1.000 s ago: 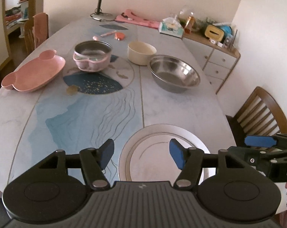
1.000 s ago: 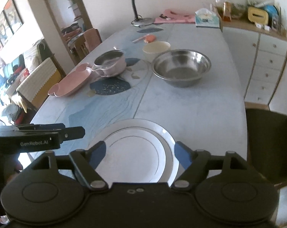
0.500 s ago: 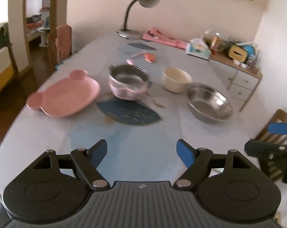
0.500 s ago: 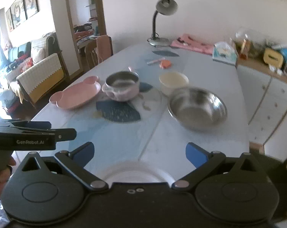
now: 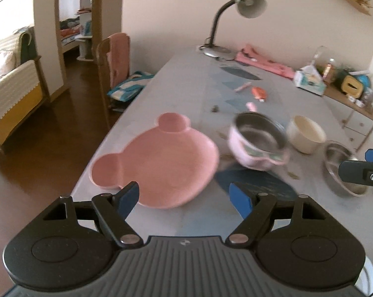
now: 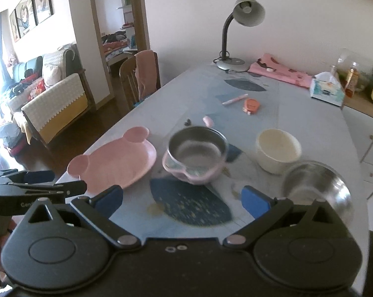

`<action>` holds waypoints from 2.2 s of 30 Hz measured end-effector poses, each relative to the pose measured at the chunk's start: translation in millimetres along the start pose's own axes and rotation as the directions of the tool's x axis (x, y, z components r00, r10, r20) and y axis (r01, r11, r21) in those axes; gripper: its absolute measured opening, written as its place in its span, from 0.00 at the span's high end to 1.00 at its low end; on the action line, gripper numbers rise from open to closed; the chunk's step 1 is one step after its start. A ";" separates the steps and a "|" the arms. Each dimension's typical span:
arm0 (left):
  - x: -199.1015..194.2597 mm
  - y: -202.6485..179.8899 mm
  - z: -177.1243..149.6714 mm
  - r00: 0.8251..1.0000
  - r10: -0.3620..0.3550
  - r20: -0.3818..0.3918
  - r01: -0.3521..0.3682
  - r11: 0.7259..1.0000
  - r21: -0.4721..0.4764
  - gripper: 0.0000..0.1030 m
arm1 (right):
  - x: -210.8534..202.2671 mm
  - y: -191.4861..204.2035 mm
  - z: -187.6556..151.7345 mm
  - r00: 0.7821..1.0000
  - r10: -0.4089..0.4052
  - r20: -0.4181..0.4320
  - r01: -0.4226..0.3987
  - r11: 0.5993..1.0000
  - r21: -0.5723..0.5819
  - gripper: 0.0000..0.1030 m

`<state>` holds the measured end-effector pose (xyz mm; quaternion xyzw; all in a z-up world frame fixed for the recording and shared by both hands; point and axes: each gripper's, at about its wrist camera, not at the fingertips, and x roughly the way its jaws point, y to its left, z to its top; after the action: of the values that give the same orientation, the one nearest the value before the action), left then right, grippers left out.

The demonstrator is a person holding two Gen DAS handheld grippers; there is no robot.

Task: Organize plates and bowls
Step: 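Move both grippers back toward the pink pot and bowls, then close both grippers on the rim of the pink bear-shaped plate, then carry the pink bear-shaped plate with both grippers over the white plates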

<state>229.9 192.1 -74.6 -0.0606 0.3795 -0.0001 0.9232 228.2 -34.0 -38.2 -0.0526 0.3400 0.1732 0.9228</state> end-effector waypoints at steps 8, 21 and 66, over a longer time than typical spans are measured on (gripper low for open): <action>41.4 50.9 11.9 0.998 0.045 -0.038 -0.046 0.999 -0.019 0.23 | 63.0 34.5 21.2 0.998 0.032 -0.060 -0.032 0.999 -0.003 0.05; 102.0 109.4 15.9 0.986 0.093 -0.138 -0.103 0.992 -0.068 0.23 | 153.6 62.5 24.2 0.976 -0.023 -0.215 0.027 1.000 0.015 0.20; 110.4 135.8 8.9 0.974 0.021 -0.224 -0.061 0.983 -0.172 0.91 | 179.9 67.6 7.8 0.953 0.050 -0.299 0.003 0.985 0.173 0.86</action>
<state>308.6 322.8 -160.9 -0.1345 0.4794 0.0463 0.8660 336.4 81.9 -147.0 0.0051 0.4915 0.1443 0.8588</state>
